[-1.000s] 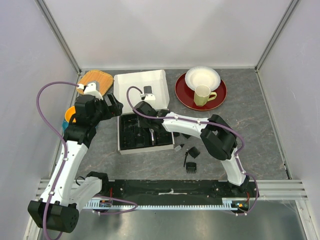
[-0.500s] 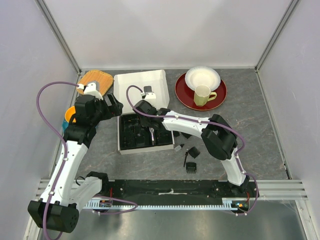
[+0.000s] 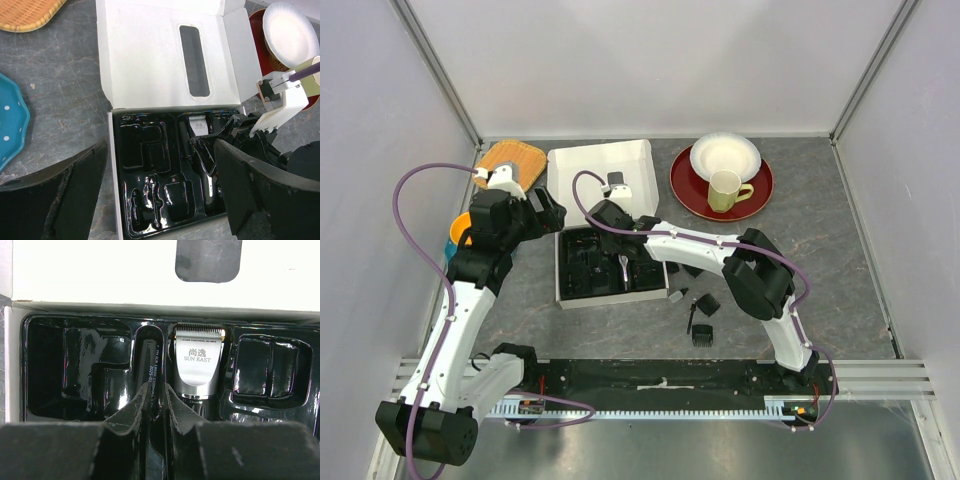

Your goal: Sort the hair-cutting tools

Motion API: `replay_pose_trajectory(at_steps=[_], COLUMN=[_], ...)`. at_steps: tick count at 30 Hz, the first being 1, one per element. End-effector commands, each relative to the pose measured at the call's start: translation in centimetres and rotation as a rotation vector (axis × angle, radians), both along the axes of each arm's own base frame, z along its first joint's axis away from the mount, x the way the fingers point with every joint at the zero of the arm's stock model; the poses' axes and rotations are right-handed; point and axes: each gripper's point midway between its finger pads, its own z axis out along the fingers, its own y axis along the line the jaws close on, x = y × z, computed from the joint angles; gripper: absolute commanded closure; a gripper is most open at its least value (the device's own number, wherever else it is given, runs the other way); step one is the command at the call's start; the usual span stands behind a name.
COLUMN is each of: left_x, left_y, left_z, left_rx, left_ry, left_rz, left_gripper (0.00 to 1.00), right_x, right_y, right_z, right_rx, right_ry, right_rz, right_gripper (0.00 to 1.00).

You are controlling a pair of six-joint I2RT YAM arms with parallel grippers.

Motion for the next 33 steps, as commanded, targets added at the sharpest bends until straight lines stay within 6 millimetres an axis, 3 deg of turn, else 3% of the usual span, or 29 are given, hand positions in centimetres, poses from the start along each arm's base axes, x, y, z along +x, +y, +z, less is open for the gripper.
replay_pose_trajectory(at_steps=[1, 9, 17, 26, 33], left_x=[0.1, 0.0, 0.1, 0.1, 0.1], left_y=[0.2, 0.2, 0.3, 0.3, 0.3], left_z=[1.3, 1.3, 1.4, 1.3, 1.3], left_rx=[-0.023, -0.024, -0.022, -0.022, -0.021], left_ry=[-0.033, -0.035, -0.038, -0.035, -0.035], left_rz=[0.027, 0.026, 0.029, 0.03, 0.029], left_gripper=[0.07, 0.07, 0.07, 0.07, 0.07], right_x=[0.1, -0.8, -1.4, -1.9, -2.1], right_y=[1.1, 1.6, 1.0, 1.1, 1.0], right_z=[3.9, 4.1, 1.6, -0.5, -1.9], right_rx=[0.072, 0.085, 0.062, 0.038, 0.018], right_ry=[-0.052, -0.039, 0.018, 0.068, 0.113], right_rz=[0.011, 0.041, 0.015, 0.017, 0.02], right_gripper=[0.78, 0.75, 0.75, 0.85, 0.88])
